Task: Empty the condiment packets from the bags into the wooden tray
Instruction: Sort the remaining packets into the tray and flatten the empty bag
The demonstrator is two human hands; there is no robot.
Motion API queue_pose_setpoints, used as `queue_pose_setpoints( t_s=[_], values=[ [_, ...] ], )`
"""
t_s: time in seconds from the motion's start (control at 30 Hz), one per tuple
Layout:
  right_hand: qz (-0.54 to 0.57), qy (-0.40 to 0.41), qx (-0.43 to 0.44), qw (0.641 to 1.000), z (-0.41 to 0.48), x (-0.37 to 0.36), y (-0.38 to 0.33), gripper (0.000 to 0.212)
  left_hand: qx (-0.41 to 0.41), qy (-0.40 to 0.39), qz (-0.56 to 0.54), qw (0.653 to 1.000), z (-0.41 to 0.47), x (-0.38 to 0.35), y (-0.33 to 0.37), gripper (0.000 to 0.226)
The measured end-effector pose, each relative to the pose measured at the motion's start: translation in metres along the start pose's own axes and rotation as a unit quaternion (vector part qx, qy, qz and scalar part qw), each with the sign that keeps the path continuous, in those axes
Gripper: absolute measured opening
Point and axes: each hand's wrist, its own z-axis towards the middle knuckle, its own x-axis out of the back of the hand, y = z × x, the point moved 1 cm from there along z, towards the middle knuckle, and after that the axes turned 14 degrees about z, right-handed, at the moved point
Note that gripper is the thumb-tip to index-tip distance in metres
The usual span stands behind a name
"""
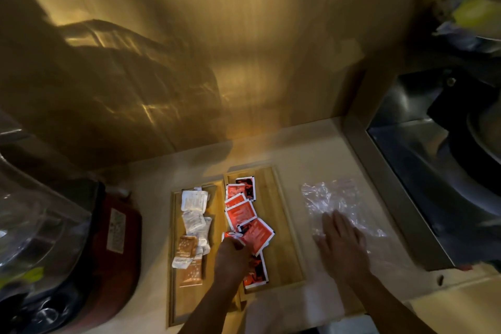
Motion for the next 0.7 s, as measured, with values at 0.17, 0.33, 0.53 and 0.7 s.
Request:
queue_pose_setpoints(
  t_s=[0.17, 0.33, 0.53, 0.7],
  values=[
    [-0.004, 0.001, -0.016, 1.0, 0.003, -0.002, 0.001, 0.077, -0.027, 0.067, 0.128, 0.989, -0.006, 0.004, 0.013, 0.025],
    [0.002, 0.003, -0.002, 1.0, 0.007, -0.001, 0.003, 0.066, -0.102, 0.072, 0.203, 0.971, -0.009, -0.011, 0.046, 0.019],
    [0.02, -0.023, 0.04, 0.999, 0.015, 0.021, 0.004, 0.048, -0.207, -0.013, 0.262, 0.943, -0.004, -0.056, 0.088, 0.012],
    [0.06, -0.023, 0.044, 0.997, 0.028, 0.044, 0.012, 0.028, -0.275, -0.025, 0.37, 0.887, 0.01, -0.101, 0.106, 0.024]
  ],
)
